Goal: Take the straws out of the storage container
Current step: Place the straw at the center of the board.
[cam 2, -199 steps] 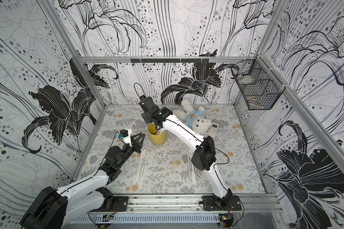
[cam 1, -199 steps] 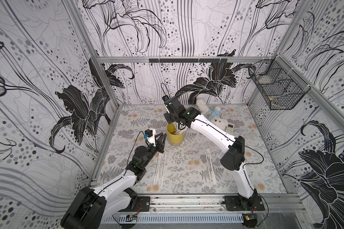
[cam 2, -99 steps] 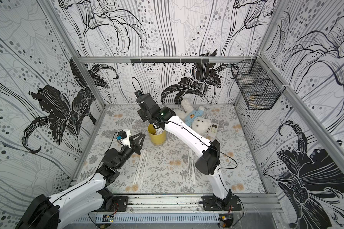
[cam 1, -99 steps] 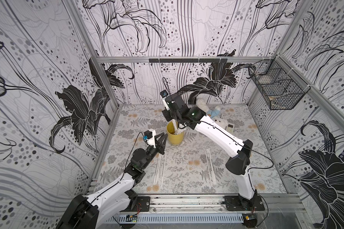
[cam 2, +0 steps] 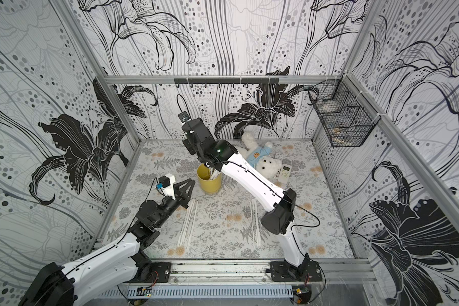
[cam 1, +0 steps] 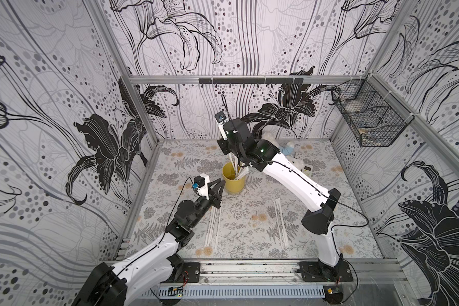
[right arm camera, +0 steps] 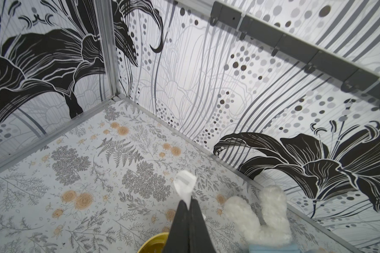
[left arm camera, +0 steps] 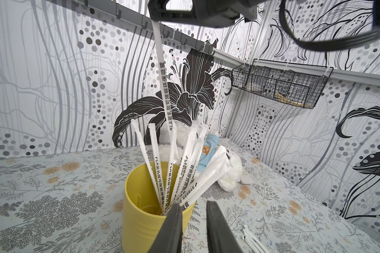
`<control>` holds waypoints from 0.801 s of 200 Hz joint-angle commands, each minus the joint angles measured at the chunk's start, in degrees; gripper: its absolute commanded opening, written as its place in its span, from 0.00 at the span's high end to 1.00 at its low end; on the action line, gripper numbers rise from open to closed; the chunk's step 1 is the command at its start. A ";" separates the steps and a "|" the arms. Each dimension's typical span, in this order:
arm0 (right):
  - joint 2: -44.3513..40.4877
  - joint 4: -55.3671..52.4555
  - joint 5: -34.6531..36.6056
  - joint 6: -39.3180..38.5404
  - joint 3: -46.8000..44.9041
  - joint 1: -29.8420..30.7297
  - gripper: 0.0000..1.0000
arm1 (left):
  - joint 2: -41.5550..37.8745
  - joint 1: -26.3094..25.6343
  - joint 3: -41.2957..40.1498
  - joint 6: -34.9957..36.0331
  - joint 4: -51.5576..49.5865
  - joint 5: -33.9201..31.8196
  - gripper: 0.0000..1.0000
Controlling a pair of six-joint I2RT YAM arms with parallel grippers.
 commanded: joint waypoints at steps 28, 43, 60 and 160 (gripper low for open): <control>-5.86 3.07 0.54 -2.45 2.00 0.46 1.00 | -0.71 -2.31 3.09 2.14 -1.05 -1.35 0.75; -7.13 2.55 0.38 -2.50 2.28 0.62 1.00 | -0.43 -3.51 4.16 2.97 -1.81 -1.27 0.76; -9.15 0.51 -0.62 -1.26 1.91 0.64 1.00 | 0.16 -5.16 5.70 4.03 -2.82 -1.18 0.75; -36.42 -5.83 -0.69 11.10 -29.03 -0.40 1.00 | 12.07 -18.19 11.85 9.62 4.34 11.33 0.70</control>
